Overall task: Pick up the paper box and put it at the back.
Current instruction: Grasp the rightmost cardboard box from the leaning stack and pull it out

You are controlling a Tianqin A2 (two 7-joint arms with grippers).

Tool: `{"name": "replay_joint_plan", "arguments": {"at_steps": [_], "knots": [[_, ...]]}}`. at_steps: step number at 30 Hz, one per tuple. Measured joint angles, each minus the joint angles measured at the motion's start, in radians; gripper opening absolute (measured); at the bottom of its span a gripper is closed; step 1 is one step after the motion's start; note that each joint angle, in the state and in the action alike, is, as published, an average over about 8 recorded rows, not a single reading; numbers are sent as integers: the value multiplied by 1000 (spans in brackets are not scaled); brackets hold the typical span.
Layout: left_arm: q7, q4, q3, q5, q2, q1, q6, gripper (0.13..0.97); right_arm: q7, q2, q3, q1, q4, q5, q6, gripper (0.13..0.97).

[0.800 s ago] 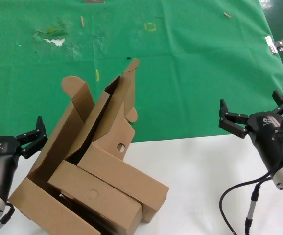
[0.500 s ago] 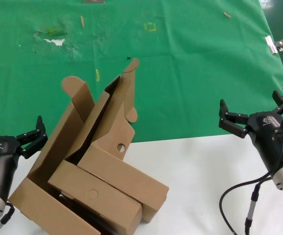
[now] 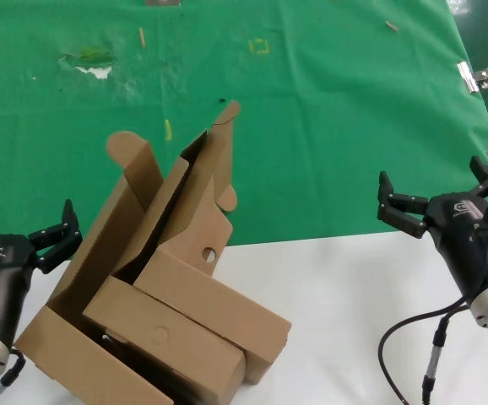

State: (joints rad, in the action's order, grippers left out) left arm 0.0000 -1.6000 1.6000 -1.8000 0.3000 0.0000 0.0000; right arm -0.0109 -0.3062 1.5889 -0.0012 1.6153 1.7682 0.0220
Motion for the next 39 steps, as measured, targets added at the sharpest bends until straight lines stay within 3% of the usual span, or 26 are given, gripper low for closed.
{"name": "replay_joint_plan", "arguments": {"at_steps": [39], "knots": [[0, 0, 0, 0, 0, 0, 0, 966, 0, 0, 0, 0, 0, 0, 0, 966]]}}
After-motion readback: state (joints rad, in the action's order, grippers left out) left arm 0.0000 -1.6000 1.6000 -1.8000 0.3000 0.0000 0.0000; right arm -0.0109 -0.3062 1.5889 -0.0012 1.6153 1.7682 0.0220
